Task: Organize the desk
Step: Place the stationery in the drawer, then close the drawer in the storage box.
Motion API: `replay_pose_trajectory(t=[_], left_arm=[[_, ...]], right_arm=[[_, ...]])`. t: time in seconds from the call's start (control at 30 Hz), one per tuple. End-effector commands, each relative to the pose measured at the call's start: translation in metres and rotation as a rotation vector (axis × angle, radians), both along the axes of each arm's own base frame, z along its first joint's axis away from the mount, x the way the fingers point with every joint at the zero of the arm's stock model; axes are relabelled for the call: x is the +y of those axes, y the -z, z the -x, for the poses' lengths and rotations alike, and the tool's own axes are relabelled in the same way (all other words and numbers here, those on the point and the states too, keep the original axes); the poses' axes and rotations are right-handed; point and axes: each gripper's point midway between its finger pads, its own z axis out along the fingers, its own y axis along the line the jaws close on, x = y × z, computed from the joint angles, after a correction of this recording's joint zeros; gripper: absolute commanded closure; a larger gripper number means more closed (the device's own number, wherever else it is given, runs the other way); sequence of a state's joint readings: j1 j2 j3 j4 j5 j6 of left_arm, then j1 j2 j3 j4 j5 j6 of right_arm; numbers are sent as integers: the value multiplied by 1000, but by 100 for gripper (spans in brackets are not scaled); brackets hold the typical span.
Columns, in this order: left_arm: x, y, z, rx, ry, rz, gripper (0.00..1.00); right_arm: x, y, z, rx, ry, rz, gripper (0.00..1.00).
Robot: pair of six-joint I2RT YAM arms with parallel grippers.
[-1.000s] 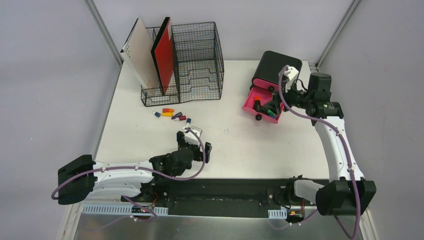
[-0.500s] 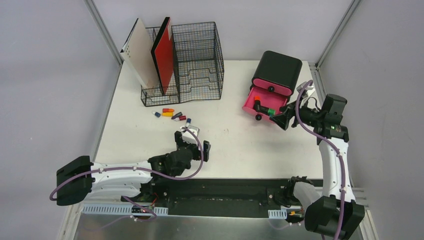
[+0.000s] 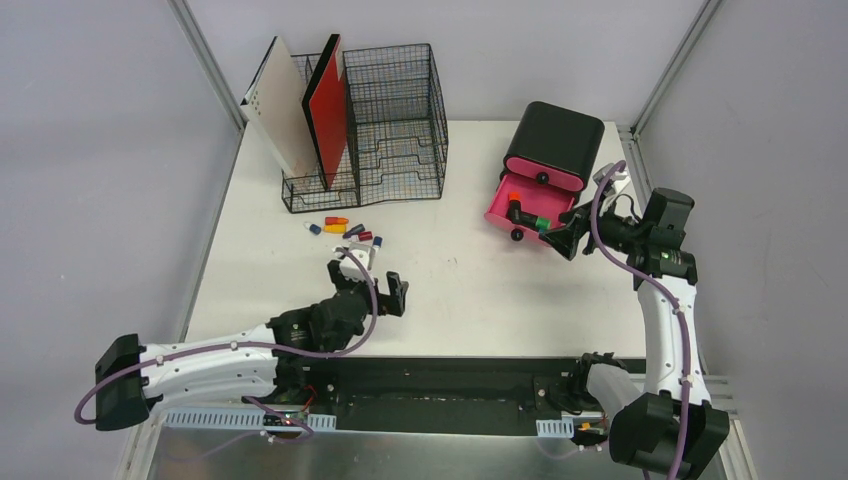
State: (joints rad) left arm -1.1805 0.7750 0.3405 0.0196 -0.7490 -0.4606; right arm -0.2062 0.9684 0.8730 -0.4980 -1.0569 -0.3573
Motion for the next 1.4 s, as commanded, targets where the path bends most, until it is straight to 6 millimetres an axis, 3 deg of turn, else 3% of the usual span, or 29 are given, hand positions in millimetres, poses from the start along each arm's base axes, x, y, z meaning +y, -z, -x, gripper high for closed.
replay_pose_trajectory(t=[0.0,0.13,0.37,0.6,0.77,1.0,1.13,1.37], left_arm=[[5,-38,-2,15,-22,92,1],[6,-52,-1,36,-2,132,1],[9,-52,-13,100,10,104,1],[-1,-31,-31,155,35,19,1],[-5,-3,-48,181,48,-45,1],[-7,20,-60,116,64,-92,1],[-5,23,-59,108,64,-88,1],[5,22,-54,69,34,-31,1]], right_arm=[[2,-17,-1,-72,-23,-5,25],[2,-16,-2,-63,-20,-16,25],[3,-10,-4,-39,-32,-30,26],[1,0,-7,-48,-33,0,29],[-3,13,-11,-54,-27,47,33],[-6,34,-14,-63,-45,132,55],[-2,52,-13,-50,-98,221,73],[15,86,-7,-64,-324,478,89]])
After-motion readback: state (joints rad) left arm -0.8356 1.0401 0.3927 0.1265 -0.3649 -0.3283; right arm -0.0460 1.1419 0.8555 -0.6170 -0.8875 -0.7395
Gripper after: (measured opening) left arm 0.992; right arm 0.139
